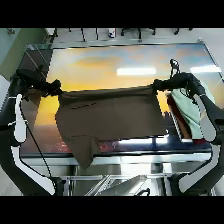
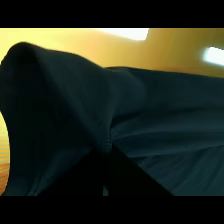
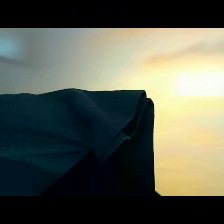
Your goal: Fold the shirts.
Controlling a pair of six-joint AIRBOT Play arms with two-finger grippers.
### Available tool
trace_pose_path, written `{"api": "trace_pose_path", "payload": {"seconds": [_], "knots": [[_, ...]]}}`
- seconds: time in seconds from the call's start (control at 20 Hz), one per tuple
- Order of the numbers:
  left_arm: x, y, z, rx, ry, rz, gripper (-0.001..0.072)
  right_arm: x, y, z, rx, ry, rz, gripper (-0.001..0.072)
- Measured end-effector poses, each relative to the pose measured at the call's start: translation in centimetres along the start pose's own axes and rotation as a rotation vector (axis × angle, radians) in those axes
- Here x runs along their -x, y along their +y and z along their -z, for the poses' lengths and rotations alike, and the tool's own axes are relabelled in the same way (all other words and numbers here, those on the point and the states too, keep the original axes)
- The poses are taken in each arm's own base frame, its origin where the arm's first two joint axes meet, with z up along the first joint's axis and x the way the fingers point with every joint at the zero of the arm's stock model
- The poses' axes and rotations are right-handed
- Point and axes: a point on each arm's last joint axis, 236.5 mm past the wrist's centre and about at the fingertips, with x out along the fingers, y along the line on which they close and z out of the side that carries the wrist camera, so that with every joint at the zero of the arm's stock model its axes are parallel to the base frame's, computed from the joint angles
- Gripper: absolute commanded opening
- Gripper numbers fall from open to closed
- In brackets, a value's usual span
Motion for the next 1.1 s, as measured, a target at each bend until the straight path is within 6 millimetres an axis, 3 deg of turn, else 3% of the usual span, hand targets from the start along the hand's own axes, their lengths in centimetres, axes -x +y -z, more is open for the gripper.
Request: {"api": "trace_pose_path", "payload": {"seconds": [0.35,0.65,0.7,0.75,0.8,0.95,1.1], "knots": [[-2.4,1.9,3.6,0.061,0.077,-0.042,0.0017,-1.1,-1.5,1.7,0.01,0.058,0.042,0.0024],[-3.7,1.7,4.4,0.061,0.086,-0.052,0.0019,-2.1,-1.5,2.5,-0.002,0.08,0.037,0.004],[-3.8,1.5,4.5,0.06,0.087,-0.05,0.0161,-2.1,-1.4,2.5,-0.007,0.081,0.031,0.0169],[-3.9,1.3,4.5,0.057,0.087,-0.048,0.0513,-2.1,-1.2,2.5,-0.013,0.08,0.024,0.0364],[-3.9,1.0,4.7,0.056,0.092,-0.044,0.0701,-2.1,-0.9,2.5,-0.02,0.081,0.015,0.0411],[-3.2,0.0,5.2,0.061,0.127,-0.012,0.0706,-0.3,0.2,1.6,-0.035,0.08,-0.024,0.0411],[-0.2,-1.5,5.2,0.065,0.16,0.025,0.0705,4.2,0.1,0.6,-0.054,0.093,-0.052,0.0409]]}}
